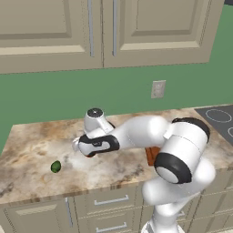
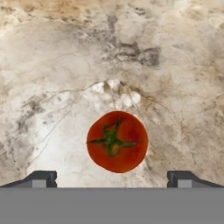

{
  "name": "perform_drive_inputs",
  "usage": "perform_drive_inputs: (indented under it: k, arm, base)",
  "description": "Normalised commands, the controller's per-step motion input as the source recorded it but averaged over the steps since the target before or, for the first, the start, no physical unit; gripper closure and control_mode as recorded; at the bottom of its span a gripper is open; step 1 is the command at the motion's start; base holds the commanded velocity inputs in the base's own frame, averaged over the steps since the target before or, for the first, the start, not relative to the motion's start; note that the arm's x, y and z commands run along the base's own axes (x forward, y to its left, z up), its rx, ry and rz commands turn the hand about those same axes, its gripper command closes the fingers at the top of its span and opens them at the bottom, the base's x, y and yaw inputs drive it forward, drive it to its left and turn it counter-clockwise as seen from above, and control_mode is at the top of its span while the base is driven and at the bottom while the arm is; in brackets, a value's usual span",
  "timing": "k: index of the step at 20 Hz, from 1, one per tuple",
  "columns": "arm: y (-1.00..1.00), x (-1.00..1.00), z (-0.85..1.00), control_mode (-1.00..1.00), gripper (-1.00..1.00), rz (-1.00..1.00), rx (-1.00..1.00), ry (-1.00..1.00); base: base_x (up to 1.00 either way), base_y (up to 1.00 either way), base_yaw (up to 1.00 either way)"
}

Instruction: Place the avocado, onion, tomato, and bell pepper on the cutting board.

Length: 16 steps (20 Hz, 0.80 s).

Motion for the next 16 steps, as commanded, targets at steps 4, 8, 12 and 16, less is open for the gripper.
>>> perform_drive_inputs:
  k: [4, 8, 12, 16]
  arm:
    - [0.00, 0.04, -0.18, -1.00, -1.00, 0.00, 0.00, 0.00]
    - [0.00, 0.10, -0.16, -1.00, -1.00, 0.00, 0.00, 0.00]
    - [0.00, 0.14, -0.15, -1.00, -1.00, 0.00, 0.00, 0.01]
    - [0.01, 0.14, -0.15, -1.00, -1.00, 0.00, 0.00, 0.00]
  base:
    - [0.00, 0.00, 0.00]
    - [0.00, 0.00, 0.00]
    - [0.00, 0.00, 0.00]
    - [0.00, 0.00, 0.00]
